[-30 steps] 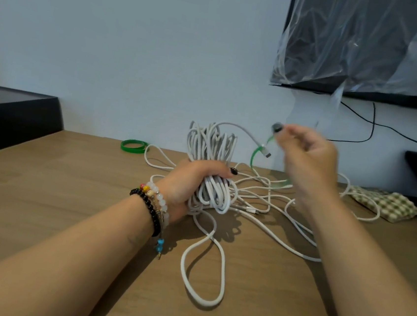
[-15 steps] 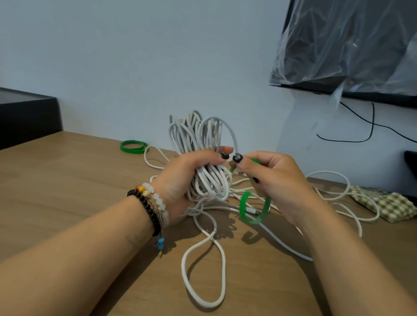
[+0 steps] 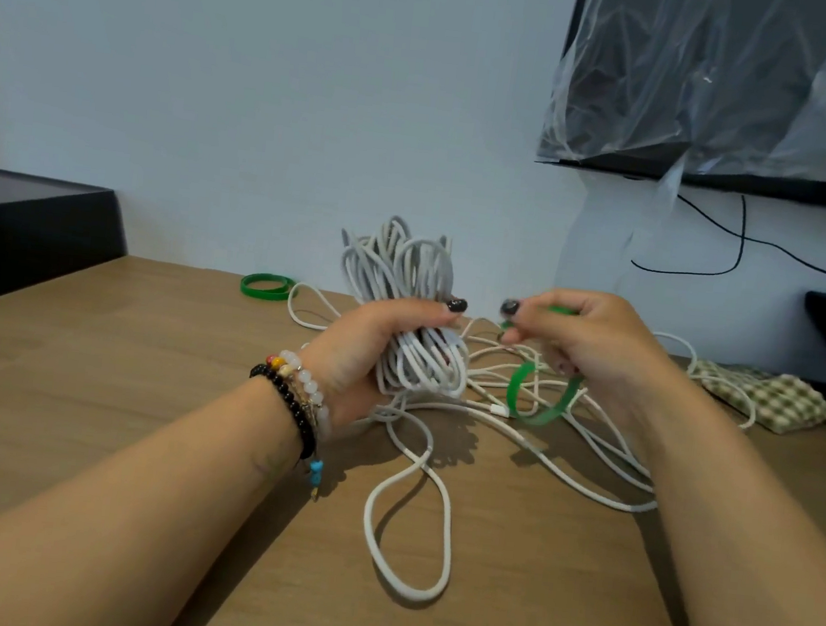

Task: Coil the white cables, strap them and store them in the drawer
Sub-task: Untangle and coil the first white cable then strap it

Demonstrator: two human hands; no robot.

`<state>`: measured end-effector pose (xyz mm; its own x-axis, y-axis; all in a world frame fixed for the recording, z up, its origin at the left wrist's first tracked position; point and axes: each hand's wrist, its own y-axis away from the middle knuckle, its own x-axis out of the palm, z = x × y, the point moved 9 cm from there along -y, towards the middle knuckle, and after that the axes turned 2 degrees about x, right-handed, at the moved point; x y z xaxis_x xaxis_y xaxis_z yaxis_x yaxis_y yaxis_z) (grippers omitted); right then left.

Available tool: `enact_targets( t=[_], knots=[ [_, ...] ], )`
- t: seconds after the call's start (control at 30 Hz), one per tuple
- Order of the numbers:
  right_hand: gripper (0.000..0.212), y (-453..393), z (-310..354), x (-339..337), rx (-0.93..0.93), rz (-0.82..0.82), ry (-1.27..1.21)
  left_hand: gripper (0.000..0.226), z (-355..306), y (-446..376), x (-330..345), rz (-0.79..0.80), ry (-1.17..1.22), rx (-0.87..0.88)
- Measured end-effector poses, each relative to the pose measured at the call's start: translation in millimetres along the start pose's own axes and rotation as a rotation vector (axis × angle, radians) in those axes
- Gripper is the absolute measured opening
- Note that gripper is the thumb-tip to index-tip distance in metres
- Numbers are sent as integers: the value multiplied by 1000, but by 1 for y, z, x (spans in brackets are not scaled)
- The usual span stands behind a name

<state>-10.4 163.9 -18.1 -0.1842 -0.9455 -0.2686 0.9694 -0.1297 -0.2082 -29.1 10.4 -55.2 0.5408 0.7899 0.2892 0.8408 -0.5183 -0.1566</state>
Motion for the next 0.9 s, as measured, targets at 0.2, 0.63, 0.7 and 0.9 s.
enact_targets(
  t=[0.2, 0.63, 0.7, 0.9],
  knots=[
    [10, 4, 19, 1, -124, 72, -331, 27, 4, -2, -1, 19, 60, -31],
    [12, 10, 9, 43, -58, 384, -316, 43, 9, -1, 12, 138, 136, -37],
    [13, 9, 8, 47, -57, 381, -321, 51, 9, 1, 15, 150, 121, -41],
    [18, 3, -1, 45, -23, 280, -309, 66, 7, 0, 13, 108, 99, -29]
  ],
)
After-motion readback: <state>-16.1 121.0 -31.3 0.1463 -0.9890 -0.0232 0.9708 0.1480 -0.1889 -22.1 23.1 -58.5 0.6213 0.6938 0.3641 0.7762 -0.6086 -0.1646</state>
